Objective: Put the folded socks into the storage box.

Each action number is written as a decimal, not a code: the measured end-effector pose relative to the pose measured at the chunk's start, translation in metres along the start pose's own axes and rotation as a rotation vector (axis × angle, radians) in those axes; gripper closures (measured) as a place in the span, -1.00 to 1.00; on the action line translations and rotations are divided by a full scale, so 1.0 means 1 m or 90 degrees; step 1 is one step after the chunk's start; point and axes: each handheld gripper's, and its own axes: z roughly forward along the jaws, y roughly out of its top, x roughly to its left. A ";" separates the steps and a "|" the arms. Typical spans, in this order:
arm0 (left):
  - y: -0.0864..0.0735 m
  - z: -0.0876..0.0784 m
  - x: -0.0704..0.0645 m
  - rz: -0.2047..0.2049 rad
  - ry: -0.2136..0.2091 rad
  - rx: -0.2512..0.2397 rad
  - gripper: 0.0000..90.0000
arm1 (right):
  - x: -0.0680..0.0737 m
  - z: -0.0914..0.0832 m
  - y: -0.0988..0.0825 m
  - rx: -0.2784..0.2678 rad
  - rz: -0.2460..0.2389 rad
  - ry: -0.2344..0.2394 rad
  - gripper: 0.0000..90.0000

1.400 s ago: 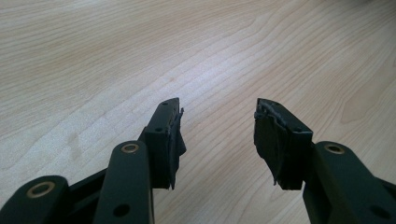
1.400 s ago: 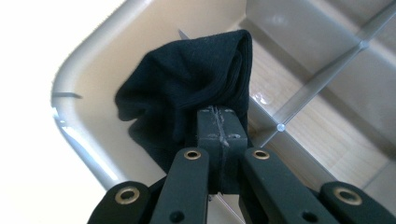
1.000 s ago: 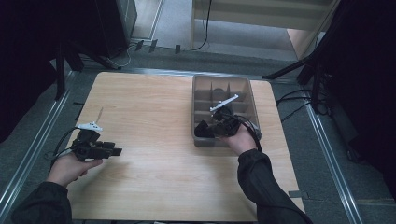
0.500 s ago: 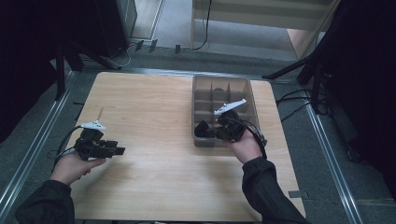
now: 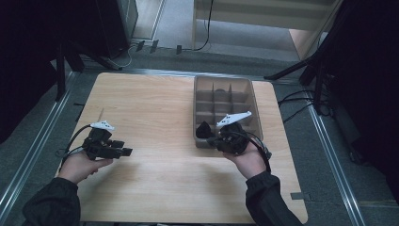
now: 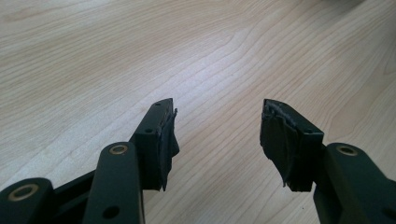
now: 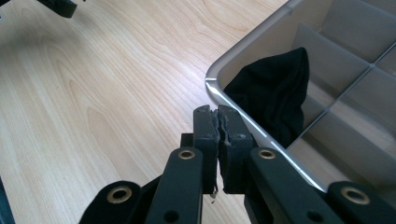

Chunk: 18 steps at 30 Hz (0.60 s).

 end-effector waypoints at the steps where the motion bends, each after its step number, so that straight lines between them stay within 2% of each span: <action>1: 0.001 0.001 -0.001 0.001 0.000 -0.001 -0.02 | 0.001 0.000 -0.001 -0.001 -0.002 0.002 0.92; 12: 0.006 0.005 -0.009 0.019 -0.003 0.002 -0.05 | 0.013 0.001 -0.015 -0.014 -0.014 0.015 0.74; 18: 0.005 0.005 -0.014 0.021 -0.004 -0.004 -0.09 | 0.017 0.006 -0.026 -0.009 -0.019 0.021 0.64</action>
